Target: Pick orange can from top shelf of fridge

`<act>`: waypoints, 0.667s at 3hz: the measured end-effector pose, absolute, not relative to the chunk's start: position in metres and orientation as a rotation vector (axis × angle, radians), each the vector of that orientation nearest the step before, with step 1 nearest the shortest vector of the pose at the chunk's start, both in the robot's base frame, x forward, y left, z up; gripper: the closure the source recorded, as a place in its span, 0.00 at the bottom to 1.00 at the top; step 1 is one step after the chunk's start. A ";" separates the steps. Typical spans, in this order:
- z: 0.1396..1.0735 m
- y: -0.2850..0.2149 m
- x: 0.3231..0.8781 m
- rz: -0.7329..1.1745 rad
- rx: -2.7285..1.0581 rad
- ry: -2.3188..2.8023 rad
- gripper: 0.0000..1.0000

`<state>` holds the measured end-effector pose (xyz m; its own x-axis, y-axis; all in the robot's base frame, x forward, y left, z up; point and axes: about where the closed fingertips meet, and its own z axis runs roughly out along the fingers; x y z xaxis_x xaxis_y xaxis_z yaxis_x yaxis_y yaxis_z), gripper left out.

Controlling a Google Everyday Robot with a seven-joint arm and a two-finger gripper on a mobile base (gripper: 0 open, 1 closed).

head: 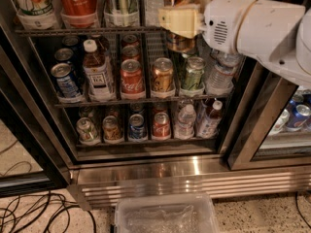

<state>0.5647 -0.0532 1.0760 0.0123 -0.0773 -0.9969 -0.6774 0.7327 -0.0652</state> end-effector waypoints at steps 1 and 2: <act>1.048 -0.052 0.550 0.593 -0.628 1.550 1.00; 1.048 -0.052 0.550 0.593 -0.628 1.550 1.00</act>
Offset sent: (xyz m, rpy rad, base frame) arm -0.0111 -0.0004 -0.0235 0.0245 0.0518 0.0219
